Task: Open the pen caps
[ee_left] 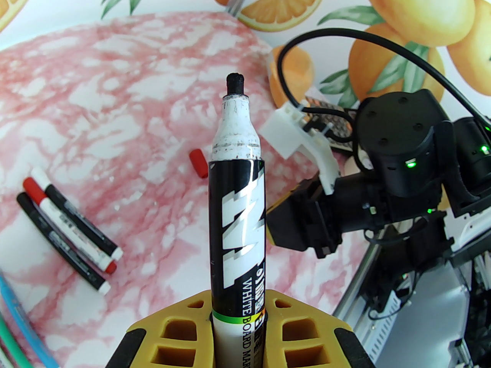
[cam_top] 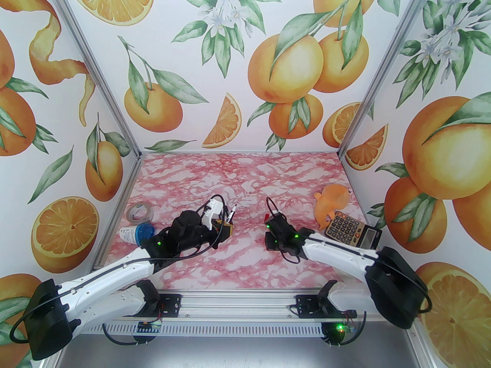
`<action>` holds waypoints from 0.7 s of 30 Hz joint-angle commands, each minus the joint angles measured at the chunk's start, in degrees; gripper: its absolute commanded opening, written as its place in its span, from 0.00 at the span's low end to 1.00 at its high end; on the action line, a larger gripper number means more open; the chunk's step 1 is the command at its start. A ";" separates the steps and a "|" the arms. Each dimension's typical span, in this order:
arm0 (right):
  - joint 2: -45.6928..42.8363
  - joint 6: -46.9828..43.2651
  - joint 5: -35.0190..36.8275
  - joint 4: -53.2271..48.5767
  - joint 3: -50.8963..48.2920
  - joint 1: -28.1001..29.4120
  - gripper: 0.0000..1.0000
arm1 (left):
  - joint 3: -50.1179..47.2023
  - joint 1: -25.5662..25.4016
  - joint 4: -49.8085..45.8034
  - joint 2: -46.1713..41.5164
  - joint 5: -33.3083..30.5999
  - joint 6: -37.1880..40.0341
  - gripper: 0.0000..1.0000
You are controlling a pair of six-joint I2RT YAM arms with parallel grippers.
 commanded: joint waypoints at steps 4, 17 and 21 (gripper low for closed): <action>3.00 2.52 5.25 1.88 3.14 1.03 0.16 | -1.69 0.18 3.52 -0.52 1.80 -1.67 0.00; 7.01 2.73 8.06 1.55 5.18 1.04 0.19 | -1.21 0.07 6.39 2.47 3.88 -2.27 0.00; 7.96 2.55 8.11 2.12 5.68 1.04 0.20 | -1.39 -0.04 6.48 2.61 3.85 -2.42 0.00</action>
